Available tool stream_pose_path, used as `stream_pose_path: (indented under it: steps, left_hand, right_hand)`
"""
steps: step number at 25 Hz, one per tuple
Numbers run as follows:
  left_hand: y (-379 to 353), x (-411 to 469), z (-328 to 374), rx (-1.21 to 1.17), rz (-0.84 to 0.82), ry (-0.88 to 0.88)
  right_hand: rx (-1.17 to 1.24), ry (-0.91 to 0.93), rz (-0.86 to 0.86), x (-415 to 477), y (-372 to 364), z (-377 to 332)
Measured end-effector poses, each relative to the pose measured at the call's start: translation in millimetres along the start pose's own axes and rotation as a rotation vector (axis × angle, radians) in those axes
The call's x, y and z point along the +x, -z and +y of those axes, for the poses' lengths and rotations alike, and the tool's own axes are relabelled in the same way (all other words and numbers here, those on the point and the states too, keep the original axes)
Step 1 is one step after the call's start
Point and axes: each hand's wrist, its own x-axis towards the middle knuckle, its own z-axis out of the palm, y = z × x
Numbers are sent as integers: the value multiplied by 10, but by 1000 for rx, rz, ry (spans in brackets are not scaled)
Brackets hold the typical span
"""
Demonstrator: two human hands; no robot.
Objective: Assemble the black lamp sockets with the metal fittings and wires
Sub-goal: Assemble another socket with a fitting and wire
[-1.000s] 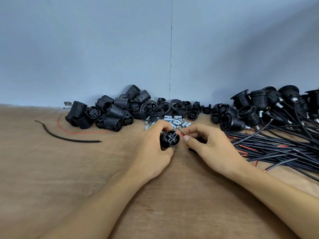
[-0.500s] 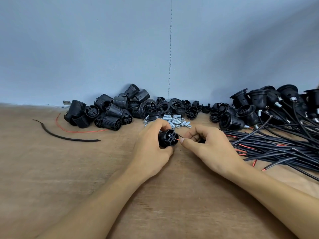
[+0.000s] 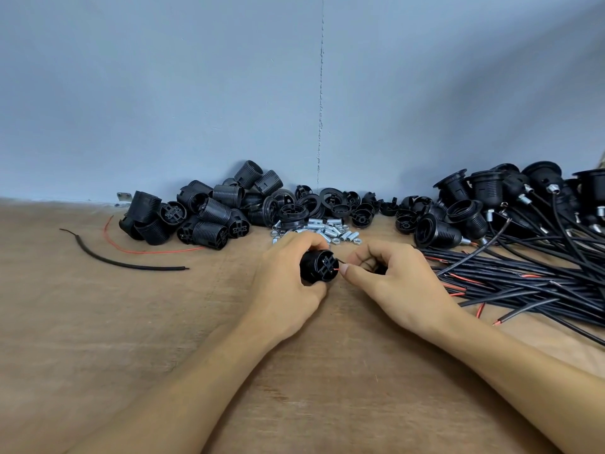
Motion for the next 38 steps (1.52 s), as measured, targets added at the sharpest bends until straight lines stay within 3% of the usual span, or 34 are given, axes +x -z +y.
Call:
stream_pose_path:
  steps: [8, 22, 32, 38]
  left_hand:
    - [-30, -1, -28, -32, -16, 8]
    - [-55, -1, -48, -126, -107, 68]
    - [-44, -9, -46, -195, -120, 64]
    - [-36, 28, -41, -161, -70, 74]
  right_hand:
    - [-131, 99, 54, -15, -20, -21]
    - [-65, 11, 36, -5, 19, -68]
    - [137, -93, -62, 35, 39, -10]
    - [48, -30, 32, -2, 14, 9]
